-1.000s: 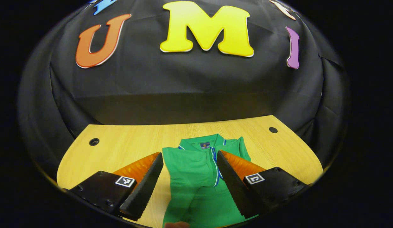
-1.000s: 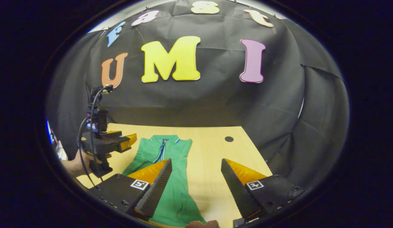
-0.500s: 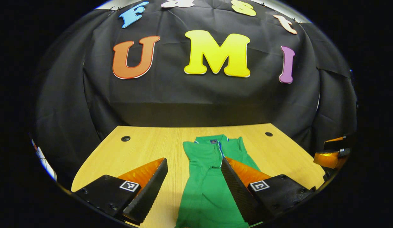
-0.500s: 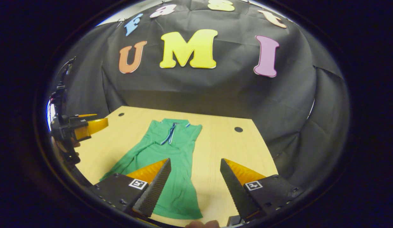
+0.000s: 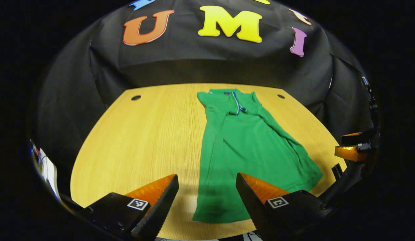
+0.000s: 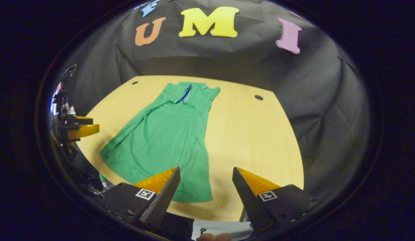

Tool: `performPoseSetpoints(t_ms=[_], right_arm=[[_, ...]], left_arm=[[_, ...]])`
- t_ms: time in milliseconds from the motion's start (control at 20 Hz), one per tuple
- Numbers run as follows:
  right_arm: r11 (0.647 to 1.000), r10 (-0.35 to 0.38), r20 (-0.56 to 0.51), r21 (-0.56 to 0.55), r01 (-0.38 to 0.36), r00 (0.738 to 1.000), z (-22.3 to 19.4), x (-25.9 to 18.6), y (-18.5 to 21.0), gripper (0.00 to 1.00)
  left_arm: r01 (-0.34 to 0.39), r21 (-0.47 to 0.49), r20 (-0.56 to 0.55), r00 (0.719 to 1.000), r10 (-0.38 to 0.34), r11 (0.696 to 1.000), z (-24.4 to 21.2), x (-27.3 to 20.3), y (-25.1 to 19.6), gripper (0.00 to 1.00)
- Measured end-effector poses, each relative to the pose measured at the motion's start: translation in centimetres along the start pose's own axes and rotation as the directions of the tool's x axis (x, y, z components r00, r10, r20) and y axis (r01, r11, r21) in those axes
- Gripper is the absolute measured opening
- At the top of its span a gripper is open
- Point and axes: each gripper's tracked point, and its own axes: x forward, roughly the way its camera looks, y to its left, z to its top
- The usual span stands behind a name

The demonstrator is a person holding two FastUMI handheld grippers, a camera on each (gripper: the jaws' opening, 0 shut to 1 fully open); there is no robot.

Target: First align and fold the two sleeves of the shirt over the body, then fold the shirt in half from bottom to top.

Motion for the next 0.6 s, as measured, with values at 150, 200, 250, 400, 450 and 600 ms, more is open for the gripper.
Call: performPoseSetpoints(t_ms=[150, 200, 250, 400, 450, 600], right_arm=[[1.0, 0.02, -0.087, 0.008, -0.019, 0.996, -2.9, 1.6, 0.4, 0.96], [1.0, 0.02, -0.115, 0.008, -0.02, 0.993, -3.6, 2.1, 0.4, 0.96], [1.0, 0.02, -0.138, 0.009, -0.019, 0.99, -4.2, 2.6, 0.4, 0.96], [1.0, 0.018, -0.198, 0.013, -0.015, 0.98, -5.3, 4.1, 0.1, 0.96], [1.0, 0.014, -0.213, 0.014, -0.011, 0.977, -5.3, 4.6, 0.0, 0.96], [1.0, 0.015, -0.248, 0.021, -0.01, 0.969, -5.8, 5.6, -0.3, 0.94]], left_arm=[[0.025, -0.008, -0.101, 0.995, -0.026, 1.0, -2.9, 1.3, -0.3, 1.0], [0.034, -0.007, -0.134, 0.99, -0.035, 0.999, -3.9, 1.7, -0.3, 1.0], [0.04, -0.007, -0.168, 0.985, -0.041, 0.999, -4.9, 1.8, -0.5, 1.0], [0.033, 0.009, -0.245, 0.969, -0.03, 0.999, -6.7, 1.9, -0.1, 1.0], [0.029, 0.015, -0.261, 0.965, -0.024, 0.999, -7.0, 2.2, 0.1, 1.0], [0.034, 0.031, -0.299, 0.954, -0.023, 0.999, -7.5, 2.8, 0.1, 1.0]])
